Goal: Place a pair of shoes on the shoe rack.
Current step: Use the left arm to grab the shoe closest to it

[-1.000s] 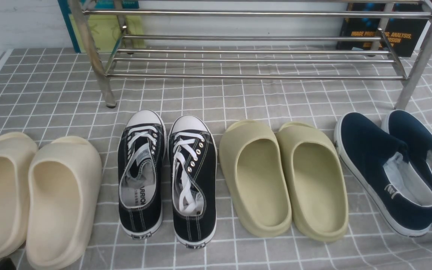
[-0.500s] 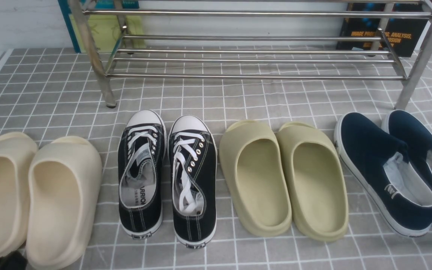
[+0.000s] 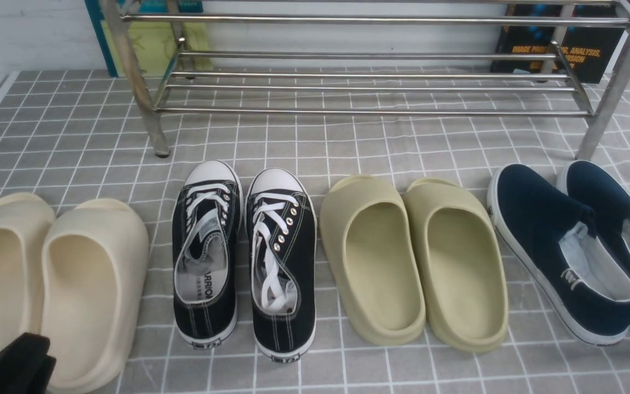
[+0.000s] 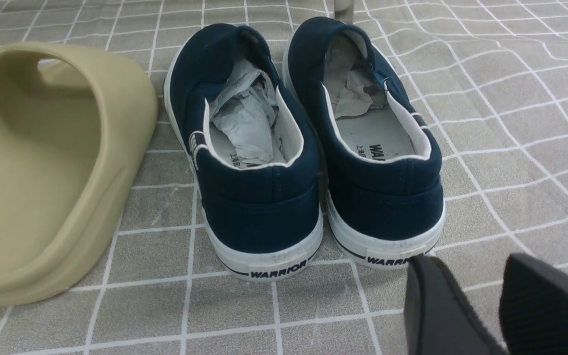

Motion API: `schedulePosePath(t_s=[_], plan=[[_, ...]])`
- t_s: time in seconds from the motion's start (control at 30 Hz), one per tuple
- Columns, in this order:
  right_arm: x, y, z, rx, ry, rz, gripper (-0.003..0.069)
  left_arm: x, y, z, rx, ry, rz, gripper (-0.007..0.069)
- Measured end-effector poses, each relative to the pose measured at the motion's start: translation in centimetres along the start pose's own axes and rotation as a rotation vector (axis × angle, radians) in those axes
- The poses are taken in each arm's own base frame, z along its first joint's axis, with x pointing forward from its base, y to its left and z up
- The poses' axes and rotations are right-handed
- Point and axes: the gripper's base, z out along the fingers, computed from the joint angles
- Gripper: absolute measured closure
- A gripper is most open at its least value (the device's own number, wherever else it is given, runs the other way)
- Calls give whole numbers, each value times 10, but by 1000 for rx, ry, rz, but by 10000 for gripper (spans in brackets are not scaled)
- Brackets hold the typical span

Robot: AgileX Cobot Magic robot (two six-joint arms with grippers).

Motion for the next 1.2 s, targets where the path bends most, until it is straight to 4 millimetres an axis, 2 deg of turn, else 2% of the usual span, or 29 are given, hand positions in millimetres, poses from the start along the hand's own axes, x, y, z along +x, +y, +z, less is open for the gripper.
schedulePosePath(t_s=[0.07, 0.13, 0.2, 0.23, 0.27, 0.3, 0.33, 0.4, 0.47, 0.53, 0.57, 0.63, 0.73, 0.9, 0.93, 1.0, 1.1, 1.17, 1.2], plan=[[0, 0, 0, 0, 0, 0, 419, 0, -2, 0, 11, -3, -14, 421], [0, 0, 0, 0, 0, 0, 419, 1, -22, -5, 56, 19, 94, 418], [0, 0, 0, 0, 0, 0, 419, 3, -50, -13, 114, 32, 257, 423], [0, 0, 0, 0, 0, 0, 419, 5, -65, -19, 131, 46, 402, 440], [0, 0, 0, 0, 0, 0, 419, 6, -68, -21, 134, 49, 427, 440], [0, 0, 0, 0, 0, 0, 419, 7, -96, -29, 112, 74, 631, 491], [0, 0, 0, 0, 0, 0, 419, 8, -97, -30, 95, 93, 658, 498], [0, 0, 0, 0, 0, 0, 419, 1, -126, -25, -137, 183, 903, 618], [0, 0, 0, 0, 0, 0, 419, -10, -138, -15, -370, 261, 1028, 638], [0, 0, 0, 0, 0, 0, 419, -20, -144, -6, -560, 321, 1093, 638], [0, 0, 0, 0, 0, 0, 419, -23, -146, -3, -591, 323, 1108, 638], [0, 0, 0, 0, 0, 0, 419, -36, -152, 14, -782, 382, 1168, 638], [0, 0, 0, 0, 0, 0, 419, -36, -154, 37, -845, 481, 1227, 638], [0, 0, 0, 0, 0, 0, 419, -6, -149, 81, -789, 697, 1317, 635], [0, 0, 0, 0, 0, 0, 419, -4, -148, 83, -787, 702, 1317, 635], [0, 0, 0, 0, 0, 0, 419, 16, -140, 111, -777, 751, 1297, 587], [0, 0, 0, 0, 0, 0, 419, 30, -131, 134, -782, 757, 1253, 510], [0, 0, 0, 0, 0, 0, 419, 39, -120, 155, -801, 750, 1202, 421], [0, 0, 0, 0, 0, 0, 419, 40, -118, 159, -809, 754, 1198, 404]])
